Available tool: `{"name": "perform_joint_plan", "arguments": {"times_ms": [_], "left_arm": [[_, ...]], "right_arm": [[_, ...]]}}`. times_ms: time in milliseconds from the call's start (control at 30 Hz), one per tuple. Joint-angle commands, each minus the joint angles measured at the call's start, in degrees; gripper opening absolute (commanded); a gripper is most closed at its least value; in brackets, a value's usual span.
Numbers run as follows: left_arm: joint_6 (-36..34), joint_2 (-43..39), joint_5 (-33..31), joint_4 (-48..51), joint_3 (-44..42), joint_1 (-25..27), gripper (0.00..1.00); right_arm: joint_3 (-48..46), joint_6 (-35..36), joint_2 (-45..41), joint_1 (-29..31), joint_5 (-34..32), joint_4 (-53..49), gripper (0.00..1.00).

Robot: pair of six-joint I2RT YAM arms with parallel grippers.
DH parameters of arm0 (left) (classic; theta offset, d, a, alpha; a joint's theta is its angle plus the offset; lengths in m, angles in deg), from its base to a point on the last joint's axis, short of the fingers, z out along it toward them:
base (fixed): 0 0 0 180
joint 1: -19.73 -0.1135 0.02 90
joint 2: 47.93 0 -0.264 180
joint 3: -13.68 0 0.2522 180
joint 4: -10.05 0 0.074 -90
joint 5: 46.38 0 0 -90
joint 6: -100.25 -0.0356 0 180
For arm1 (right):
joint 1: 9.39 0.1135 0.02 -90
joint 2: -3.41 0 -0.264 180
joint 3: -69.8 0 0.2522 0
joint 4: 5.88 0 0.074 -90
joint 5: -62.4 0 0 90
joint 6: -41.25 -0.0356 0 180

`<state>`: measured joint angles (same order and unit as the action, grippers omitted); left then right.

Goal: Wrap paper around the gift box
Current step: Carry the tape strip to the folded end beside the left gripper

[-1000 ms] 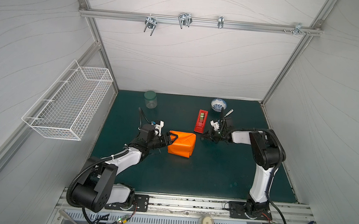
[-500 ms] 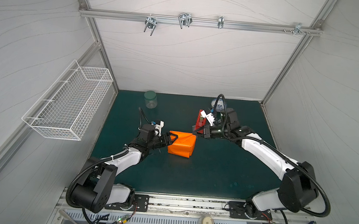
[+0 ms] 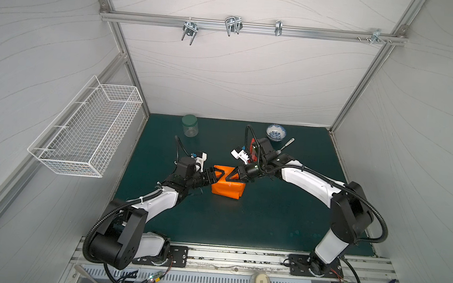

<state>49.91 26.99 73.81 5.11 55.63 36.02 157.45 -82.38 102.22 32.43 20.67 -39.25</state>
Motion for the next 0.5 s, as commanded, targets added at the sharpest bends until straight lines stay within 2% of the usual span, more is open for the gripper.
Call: {"name": "perform_joint_plan", "arguments": {"times_ms": [0,467], "left_arm": [[-0.95,0.85,-2.33,8.77,-1.53,0.23,0.71],[-0.74,0.69,-2.08,8.29,-1.77,0.23,0.71]], "right_arm": [[2.21,0.35,1.54,-0.76,0.37,-4.75,0.00],[2.47,-0.12,4.05,-2.38,1.71,-6.59,0.00]]}}
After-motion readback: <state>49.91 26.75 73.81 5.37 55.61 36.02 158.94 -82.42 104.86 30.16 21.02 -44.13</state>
